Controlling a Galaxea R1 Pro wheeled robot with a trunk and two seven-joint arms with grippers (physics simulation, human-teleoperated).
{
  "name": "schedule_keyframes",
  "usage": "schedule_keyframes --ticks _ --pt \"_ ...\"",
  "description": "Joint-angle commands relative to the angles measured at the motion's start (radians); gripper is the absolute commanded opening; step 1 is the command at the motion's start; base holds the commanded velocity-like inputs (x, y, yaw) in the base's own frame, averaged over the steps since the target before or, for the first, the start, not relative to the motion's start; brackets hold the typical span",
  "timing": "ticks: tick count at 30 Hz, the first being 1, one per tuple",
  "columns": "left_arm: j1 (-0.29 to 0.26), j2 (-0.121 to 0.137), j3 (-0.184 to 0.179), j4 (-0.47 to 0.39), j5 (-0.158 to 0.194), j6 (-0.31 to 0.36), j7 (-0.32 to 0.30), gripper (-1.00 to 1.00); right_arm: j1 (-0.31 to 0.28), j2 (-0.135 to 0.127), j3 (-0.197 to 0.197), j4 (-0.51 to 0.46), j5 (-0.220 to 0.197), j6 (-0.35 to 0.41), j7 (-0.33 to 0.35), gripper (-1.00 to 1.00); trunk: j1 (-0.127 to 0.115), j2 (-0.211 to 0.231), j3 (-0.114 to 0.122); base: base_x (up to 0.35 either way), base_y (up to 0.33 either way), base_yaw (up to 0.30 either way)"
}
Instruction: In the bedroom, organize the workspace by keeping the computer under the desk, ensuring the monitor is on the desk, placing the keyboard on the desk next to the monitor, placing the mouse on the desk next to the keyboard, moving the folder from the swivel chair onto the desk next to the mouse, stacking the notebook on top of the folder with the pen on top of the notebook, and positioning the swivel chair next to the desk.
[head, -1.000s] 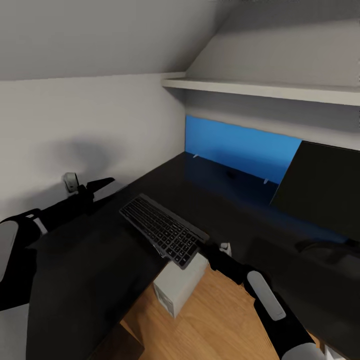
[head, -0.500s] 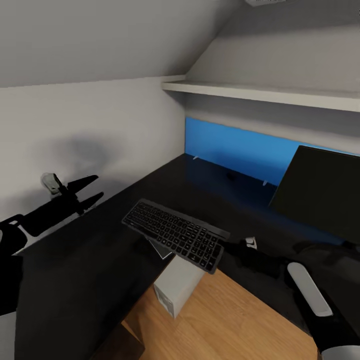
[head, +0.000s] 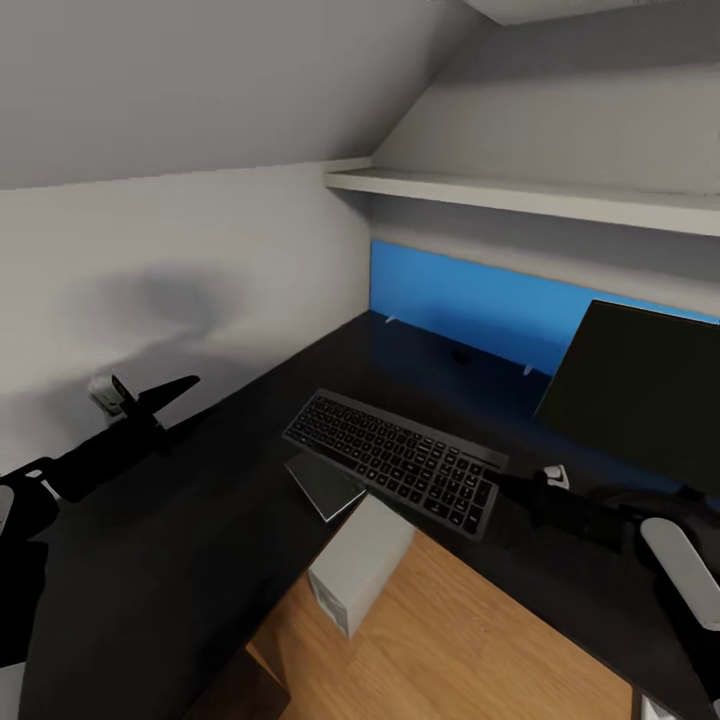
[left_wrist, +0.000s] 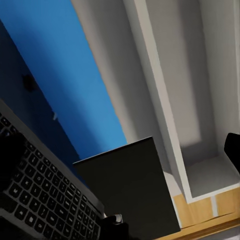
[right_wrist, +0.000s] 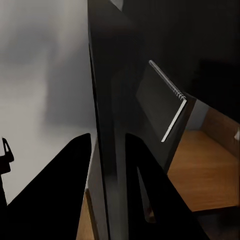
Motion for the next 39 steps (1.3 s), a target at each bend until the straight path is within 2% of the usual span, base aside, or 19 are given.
schedule_keyframes --ticks 1,2,9,10,11,14,17,24,29,33,34,39 --pt "0.000 0.000 0.001 0.000 -0.007 0.004 -0.006 1.00 -0.001 -0.008 -0.001 0.001 0.007 0.004 0.015 -1.00 -0.004 0.007 0.003 0.000 0.000 0.000" --pt "0.002 0.001 0.002 0.000 -0.008 0.004 -0.008 1.00 -0.001 -0.021 -0.001 0.004 0.008 0.004 0.023 -1.00 -0.008 0.014 0.008 0.000 0.000 0.000" --pt "0.016 0.011 0.009 0.001 -0.012 0.004 -0.008 1.00 -0.002 -0.054 -0.002 0.013 0.019 0.004 0.035 -1.00 -0.008 0.014 0.019 0.000 0.000 0.000" --pt "0.018 0.012 0.011 0.001 -0.012 0.004 -0.008 1.00 -0.001 -0.063 -0.001 0.014 0.019 0.004 0.036 -1.00 -0.008 0.014 0.020 0.000 0.000 0.000" --pt "0.022 0.013 0.012 0.002 -0.012 0.004 -0.008 1.00 -0.002 -0.084 0.002 0.015 0.019 0.004 0.037 -1.00 -0.008 0.014 0.022 0.000 0.000 0.000" --pt "0.027 0.014 0.014 0.002 -0.013 0.004 -0.010 1.00 -0.002 -0.114 0.005 0.019 0.019 0.004 0.038 -1.00 -0.008 0.014 0.027 0.000 0.000 0.000" --pt "0.035 0.014 0.015 0.002 -0.015 0.003 -0.011 1.00 -0.002 -0.127 0.007 0.025 0.019 0.004 0.039 -1.00 -0.008 0.014 0.032 0.000 0.000 0.000" --pt "0.048 0.007 0.010 0.002 -0.037 0.000 -0.009 1.00 -0.001 -0.136 0.009 0.030 0.019 0.004 0.040 -1.00 -0.008 0.014 0.044 -0.012 -0.015 0.000" --pt "0.050 0.002 0.006 0.002 -0.082 -0.002 -0.010 1.00 0.005 -0.138 0.010 0.031 0.018 0.004 0.041 -1.00 -0.008 0.014 0.052 -0.172 -0.158 0.000" --pt "0.051 0.001 0.003 0.002 -0.096 -0.003 -0.008 1.00 0.011 -0.138 0.010 0.031 0.018 0.004 0.059 -1.00 -0.008 0.014 0.058 -0.250 -0.208 0.000" --pt "0.051 0.000 0.002 0.002 -0.119 -0.003 -0.007 1.00 0.013 -0.139 0.010 0.031 0.019 0.004 0.088 -1.00 -0.008 0.014 0.060 -0.095 -0.072 0.000" --pt "0.051 0.000 0.004 0.003 -0.125 -0.003 -0.010 1.00 0.014 -0.139 0.010 0.031 0.019 0.004 0.094 -1.00 -0.008 0.014 0.068 -0.042 -0.031 0.000"
